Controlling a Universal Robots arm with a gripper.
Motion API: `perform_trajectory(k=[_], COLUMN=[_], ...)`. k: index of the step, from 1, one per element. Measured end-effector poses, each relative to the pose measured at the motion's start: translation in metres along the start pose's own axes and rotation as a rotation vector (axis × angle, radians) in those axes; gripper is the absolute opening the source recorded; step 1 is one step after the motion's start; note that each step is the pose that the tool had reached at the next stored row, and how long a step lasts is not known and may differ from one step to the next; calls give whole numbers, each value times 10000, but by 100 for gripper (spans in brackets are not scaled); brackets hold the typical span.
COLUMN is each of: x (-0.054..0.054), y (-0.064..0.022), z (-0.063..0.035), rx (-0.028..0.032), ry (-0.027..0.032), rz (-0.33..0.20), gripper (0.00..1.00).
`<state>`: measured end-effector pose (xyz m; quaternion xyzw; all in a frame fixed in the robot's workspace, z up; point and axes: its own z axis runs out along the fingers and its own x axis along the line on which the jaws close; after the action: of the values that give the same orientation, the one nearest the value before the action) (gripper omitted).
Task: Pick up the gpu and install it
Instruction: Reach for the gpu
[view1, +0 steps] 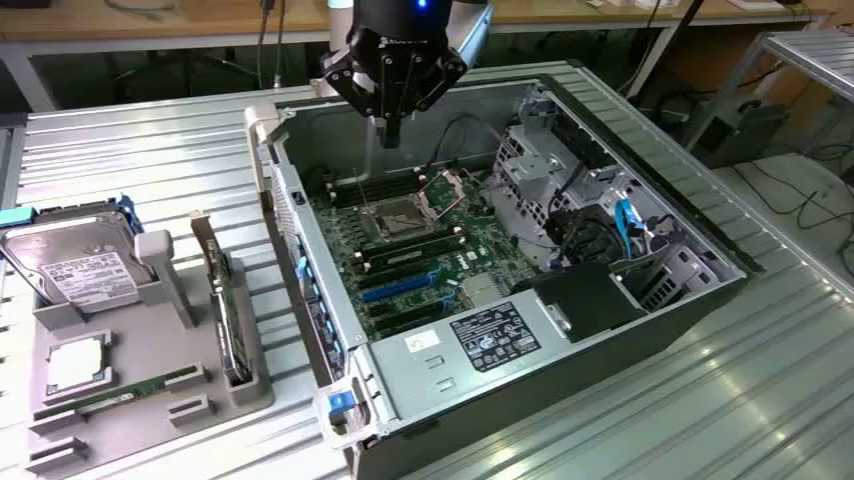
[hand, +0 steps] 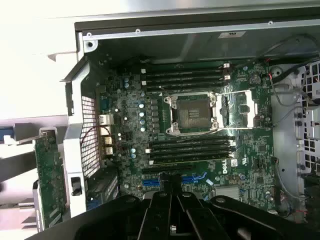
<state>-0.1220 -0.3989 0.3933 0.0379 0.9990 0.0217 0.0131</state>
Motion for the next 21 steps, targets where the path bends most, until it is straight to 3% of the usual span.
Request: perform_trajectory(k=[11,21], x=[20,436], y=[-15,-197], z=[-2,-19], rx=[2,0], ry=[1,-3], rz=[2,1], gripper=[11,11])
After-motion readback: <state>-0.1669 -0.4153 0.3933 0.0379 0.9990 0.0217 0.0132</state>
